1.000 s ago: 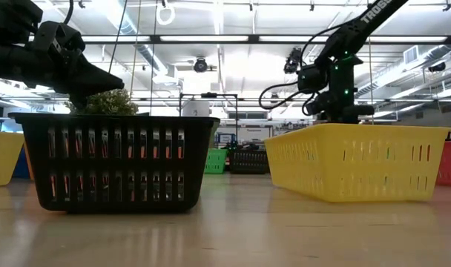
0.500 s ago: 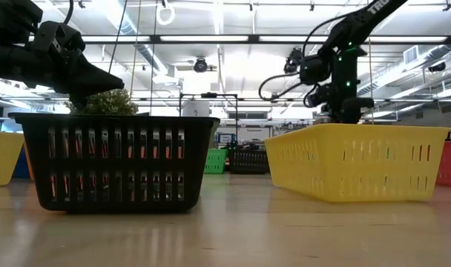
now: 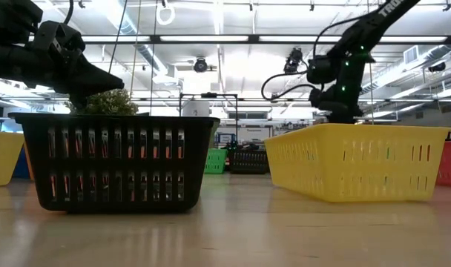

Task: Stack baskets by color
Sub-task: Stack the bottom black bin on top of the top black bin

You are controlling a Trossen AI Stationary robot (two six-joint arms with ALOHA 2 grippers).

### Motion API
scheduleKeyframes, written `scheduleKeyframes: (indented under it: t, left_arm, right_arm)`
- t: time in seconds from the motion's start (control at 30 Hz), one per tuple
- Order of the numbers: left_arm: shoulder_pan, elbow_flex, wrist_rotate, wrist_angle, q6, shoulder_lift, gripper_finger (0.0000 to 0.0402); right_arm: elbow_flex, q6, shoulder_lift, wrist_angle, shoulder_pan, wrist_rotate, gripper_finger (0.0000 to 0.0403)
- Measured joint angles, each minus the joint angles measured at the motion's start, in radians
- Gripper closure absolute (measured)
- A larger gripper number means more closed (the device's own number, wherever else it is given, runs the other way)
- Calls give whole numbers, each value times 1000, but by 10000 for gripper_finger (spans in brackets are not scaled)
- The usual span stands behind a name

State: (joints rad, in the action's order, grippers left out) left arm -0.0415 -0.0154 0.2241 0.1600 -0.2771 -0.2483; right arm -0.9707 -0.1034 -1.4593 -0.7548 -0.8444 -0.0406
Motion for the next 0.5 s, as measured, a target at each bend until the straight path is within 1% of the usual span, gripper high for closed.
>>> scheduleKeyframes:
  t: [0.1,0.17,0.2,0.33,0.43,0.5]
  left_arm:
    - [0,0,0,0,0,0,374]
    - [0,0,0,0,1,0,371]
    - [0,0,0,0,1,0,370]
    - [5,0,0,6,2,0,367]
    - [13,0,0,17,3,0,370]
    - [13,0,0,32,21,0,372]
  right_arm:
    - [54,54,17,69,56,-2,303]
    - [85,87,47,133,130,-46,311]
    - [100,99,62,157,176,-89,316]
    - [143,157,116,247,387,-249,334]
    - [174,199,137,346,563,-306,345]
    - [196,193,137,456,688,-318,352]
